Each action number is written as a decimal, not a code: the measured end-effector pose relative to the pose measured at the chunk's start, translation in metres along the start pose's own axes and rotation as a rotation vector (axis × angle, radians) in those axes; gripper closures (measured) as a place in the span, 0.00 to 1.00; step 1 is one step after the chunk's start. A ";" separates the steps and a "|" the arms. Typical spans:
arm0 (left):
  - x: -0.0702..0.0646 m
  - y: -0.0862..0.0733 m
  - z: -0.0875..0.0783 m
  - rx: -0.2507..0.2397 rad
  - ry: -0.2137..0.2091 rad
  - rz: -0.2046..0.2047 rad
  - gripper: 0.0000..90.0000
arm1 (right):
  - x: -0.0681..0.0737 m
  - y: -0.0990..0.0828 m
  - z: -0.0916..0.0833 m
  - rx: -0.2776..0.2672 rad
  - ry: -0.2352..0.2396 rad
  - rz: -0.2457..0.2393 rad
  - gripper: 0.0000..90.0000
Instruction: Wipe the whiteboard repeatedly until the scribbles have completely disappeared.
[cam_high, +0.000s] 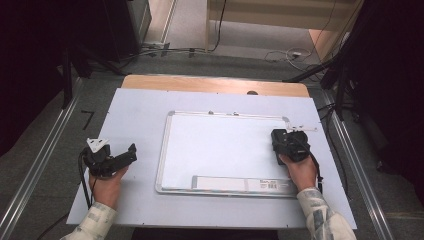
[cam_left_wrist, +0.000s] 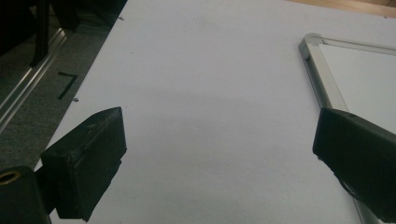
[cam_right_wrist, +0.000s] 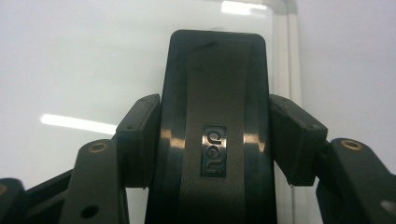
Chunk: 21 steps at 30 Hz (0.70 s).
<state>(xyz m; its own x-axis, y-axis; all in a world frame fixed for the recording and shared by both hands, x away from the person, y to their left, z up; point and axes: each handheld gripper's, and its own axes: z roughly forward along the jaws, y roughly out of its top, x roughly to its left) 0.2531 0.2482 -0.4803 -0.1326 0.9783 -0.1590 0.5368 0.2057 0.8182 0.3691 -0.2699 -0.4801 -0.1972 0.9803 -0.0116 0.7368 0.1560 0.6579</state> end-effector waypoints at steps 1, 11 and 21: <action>-0.001 0.000 -0.001 -0.002 0.002 0.003 0.04 | 0.005 -0.003 -0.003 0.003 0.009 -0.016 0.42; -0.002 -0.001 0.001 0.007 0.005 0.009 0.04 | 0.044 0.021 0.019 -0.009 0.059 -0.073 0.41; 0.009 -0.004 -0.006 -0.003 0.022 -0.015 0.04 | -0.002 0.038 0.029 0.031 -0.012 0.059 0.41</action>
<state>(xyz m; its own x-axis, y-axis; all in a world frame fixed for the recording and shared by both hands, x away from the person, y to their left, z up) 0.2447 0.2564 -0.4813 -0.1592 0.9744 -0.1589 0.5325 0.2203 0.8172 0.4167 -0.2627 -0.4769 -0.1453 0.9892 0.0169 0.7663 0.1017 0.6343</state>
